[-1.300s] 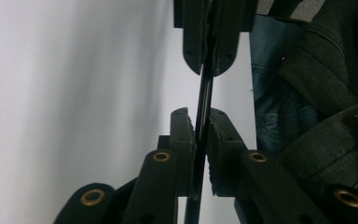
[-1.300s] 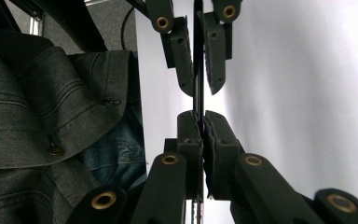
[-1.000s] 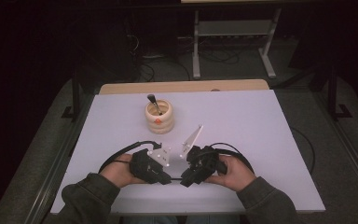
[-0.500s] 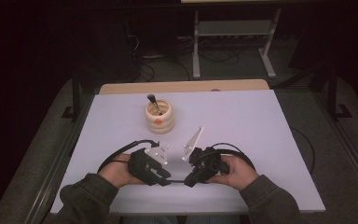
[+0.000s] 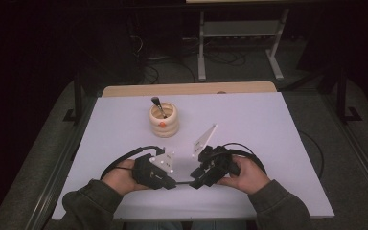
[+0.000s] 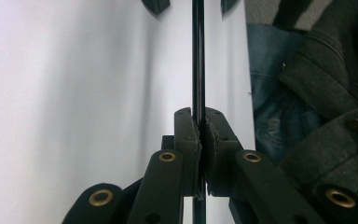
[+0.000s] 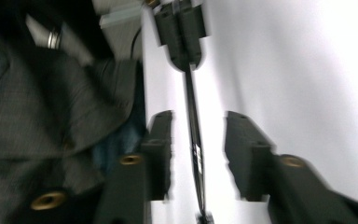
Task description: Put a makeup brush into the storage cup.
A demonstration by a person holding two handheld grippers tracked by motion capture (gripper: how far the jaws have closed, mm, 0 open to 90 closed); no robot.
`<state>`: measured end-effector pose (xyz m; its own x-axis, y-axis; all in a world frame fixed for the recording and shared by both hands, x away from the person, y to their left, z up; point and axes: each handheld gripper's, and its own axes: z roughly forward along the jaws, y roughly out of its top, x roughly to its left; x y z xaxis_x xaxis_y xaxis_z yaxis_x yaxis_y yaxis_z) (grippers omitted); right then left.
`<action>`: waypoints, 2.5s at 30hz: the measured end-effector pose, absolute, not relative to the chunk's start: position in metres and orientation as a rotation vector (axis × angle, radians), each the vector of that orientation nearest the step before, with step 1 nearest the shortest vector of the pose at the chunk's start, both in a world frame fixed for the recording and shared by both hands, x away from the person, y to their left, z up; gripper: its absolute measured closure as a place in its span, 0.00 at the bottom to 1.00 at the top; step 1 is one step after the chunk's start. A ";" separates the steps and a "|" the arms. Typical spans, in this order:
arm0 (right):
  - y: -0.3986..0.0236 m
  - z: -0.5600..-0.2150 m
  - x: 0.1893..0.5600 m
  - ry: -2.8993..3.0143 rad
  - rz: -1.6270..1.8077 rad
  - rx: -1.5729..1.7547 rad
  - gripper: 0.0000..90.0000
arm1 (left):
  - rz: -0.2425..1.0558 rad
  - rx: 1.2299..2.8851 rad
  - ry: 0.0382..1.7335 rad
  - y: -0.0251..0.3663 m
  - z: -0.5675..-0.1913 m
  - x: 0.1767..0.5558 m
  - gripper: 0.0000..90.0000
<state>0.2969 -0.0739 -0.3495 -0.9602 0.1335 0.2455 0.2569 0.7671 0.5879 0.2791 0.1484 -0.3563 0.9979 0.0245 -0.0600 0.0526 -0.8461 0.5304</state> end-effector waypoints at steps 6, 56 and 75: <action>-0.110 -0.355 0.306 -2.672 -1.173 -0.520 0.57 | -0.047 2.499 0.147 0.164 -0.357 0.284 0.94; -0.078 -0.337 0.330 -2.614 -1.183 -0.694 0.94 | 0.168 2.316 0.411 0.189 -0.362 0.285 0.69; -0.091 -0.320 0.355 -2.677 -1.137 -0.778 0.94 | 0.237 2.269 0.487 0.211 -0.372 0.279 0.66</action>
